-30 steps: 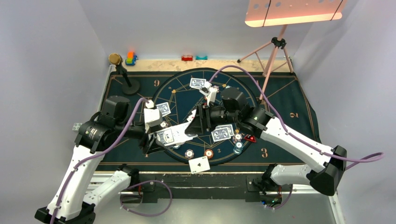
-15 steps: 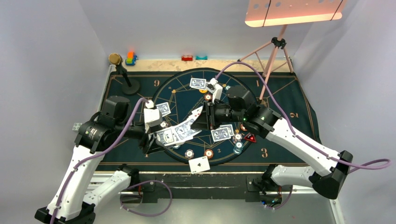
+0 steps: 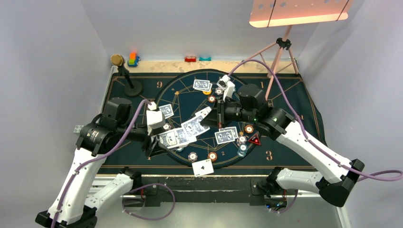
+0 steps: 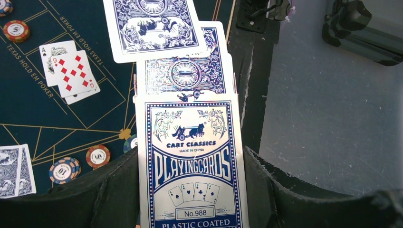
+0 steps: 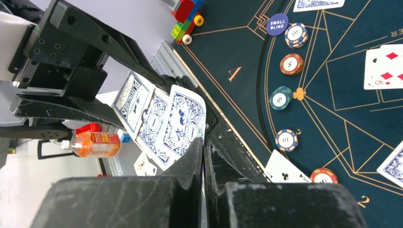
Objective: Distribute texas hold em gaming equipment
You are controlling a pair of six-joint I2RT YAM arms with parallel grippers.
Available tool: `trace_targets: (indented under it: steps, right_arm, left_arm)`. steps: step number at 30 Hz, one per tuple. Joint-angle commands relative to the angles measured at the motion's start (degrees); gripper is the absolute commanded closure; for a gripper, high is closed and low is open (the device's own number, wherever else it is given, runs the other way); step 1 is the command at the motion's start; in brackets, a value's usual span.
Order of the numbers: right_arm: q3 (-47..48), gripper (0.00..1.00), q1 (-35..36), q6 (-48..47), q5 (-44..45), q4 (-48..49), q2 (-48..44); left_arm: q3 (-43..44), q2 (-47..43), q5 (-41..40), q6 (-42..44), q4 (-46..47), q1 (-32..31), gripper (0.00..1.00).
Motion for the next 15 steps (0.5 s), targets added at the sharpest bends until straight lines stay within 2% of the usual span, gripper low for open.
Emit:
trace_targets:
  steps: [1, 15]
  right_arm:
    - [3.24, 1.0, -1.4, -1.09, 2.06, -0.93, -1.77]
    - [2.55, 1.0, -10.64, 2.43, -3.89, 1.14, -2.46]
  left_arm:
    - [1.54, -0.55, 2.15, -0.34, 1.35, 0.5, 1.0]
    - [1.58, -0.38, 2.06, -0.09, 1.26, 0.48, 1.0]
